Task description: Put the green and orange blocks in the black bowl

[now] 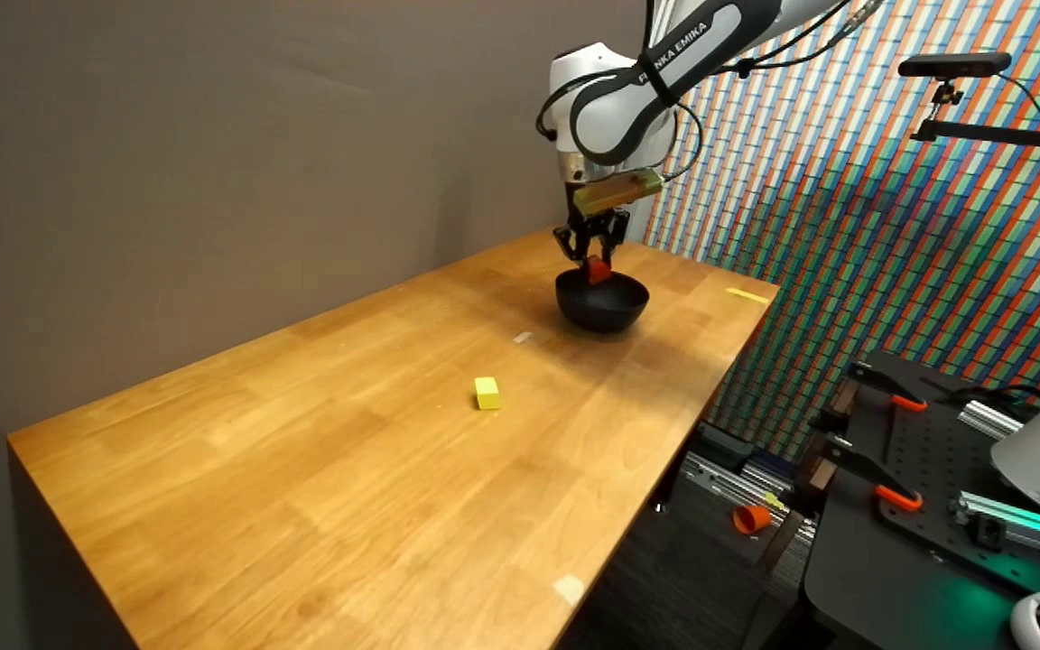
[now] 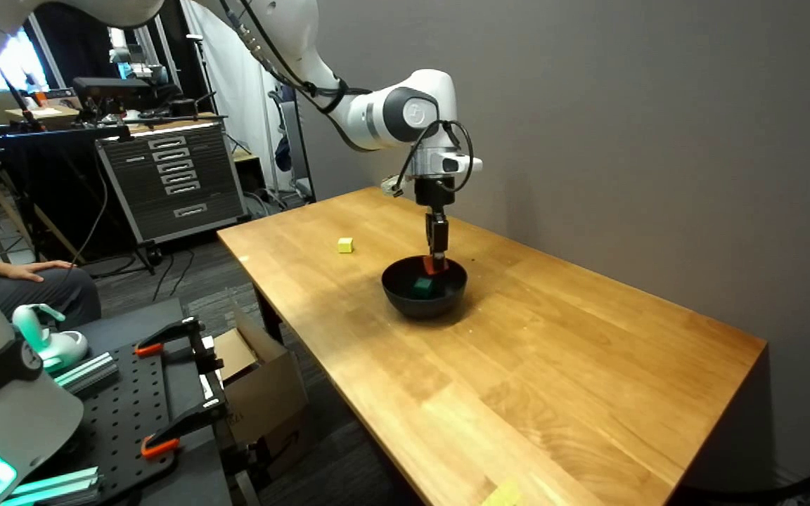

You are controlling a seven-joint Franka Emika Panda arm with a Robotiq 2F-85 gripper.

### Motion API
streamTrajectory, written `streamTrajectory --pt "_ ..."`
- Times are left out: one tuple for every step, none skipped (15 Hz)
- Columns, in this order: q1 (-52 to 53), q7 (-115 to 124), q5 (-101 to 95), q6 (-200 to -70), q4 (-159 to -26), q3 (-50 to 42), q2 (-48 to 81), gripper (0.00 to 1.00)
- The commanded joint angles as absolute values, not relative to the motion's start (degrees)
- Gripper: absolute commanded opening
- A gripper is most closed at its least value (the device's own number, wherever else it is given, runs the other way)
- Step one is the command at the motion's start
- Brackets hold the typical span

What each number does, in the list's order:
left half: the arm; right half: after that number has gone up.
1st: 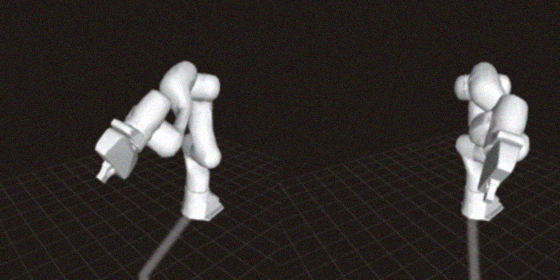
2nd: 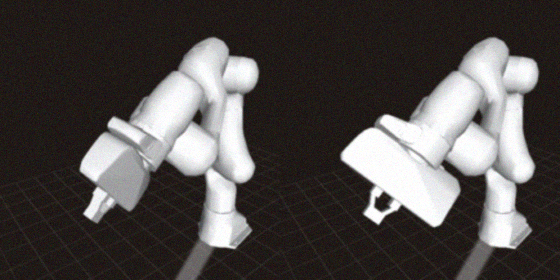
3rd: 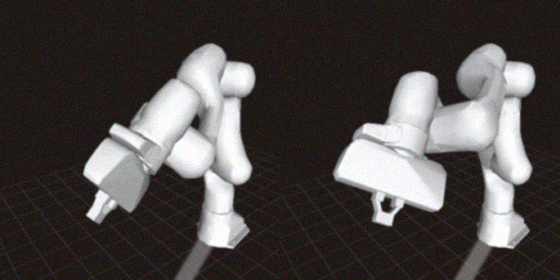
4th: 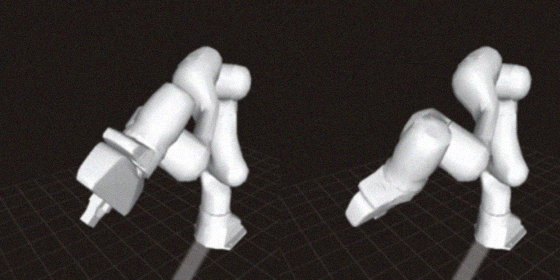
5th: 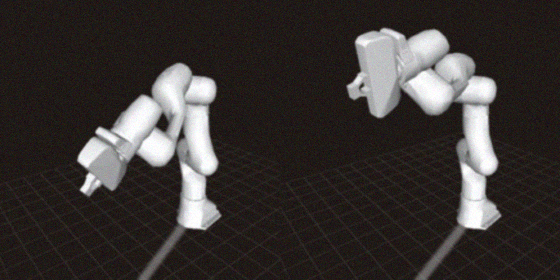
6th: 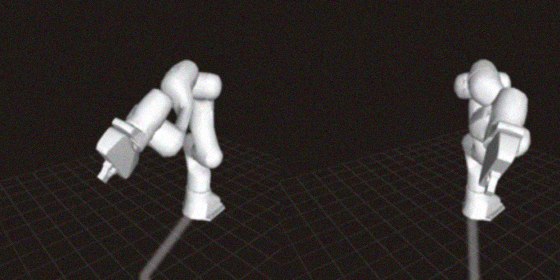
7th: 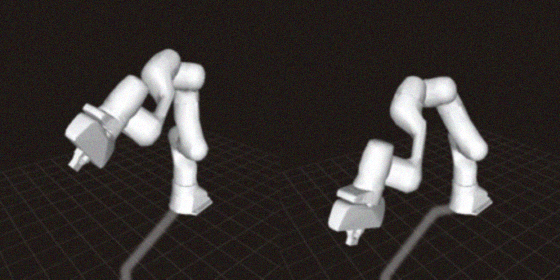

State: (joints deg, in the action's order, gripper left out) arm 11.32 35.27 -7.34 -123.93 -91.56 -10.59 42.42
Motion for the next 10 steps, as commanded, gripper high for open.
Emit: streamTrajectory --pt "9.42 34.63 -4.63 -125.13 -99.97 -8.04 35.31 0.76" --pt "8.14 31.66 -2.5 -125.28 -101.88 -6.21 33.33 0.83" --pt "7.24 29.36 -0.61 -125.66 -103.77 -4.84 31.44 0.9" --pt "6.47 26.71 1.21 -125.87 -106.14 -3.53 28.88 0.99" --pt "5.82 24.26 2.98 -125.75 -108.31 -2.41 26.44 1.0" --pt "5.13 21.54 4.62 -125.74 -111.41 -1.27 23.15 1.0" --pt "4.36 18.71 6.46 -125.79 -114.44 -0.18 19.88 1.0" --pt "3.8 16.44 8.1 -125.74 -116.9 0.56 17.19 1.0" --pt "3.32 14.16 9.72 -126.05 -119.74 1.14 14.15 1.0" --pt "2.93 12.21 11.22 -126.51 -122.59 1.49 11.08 1.0"
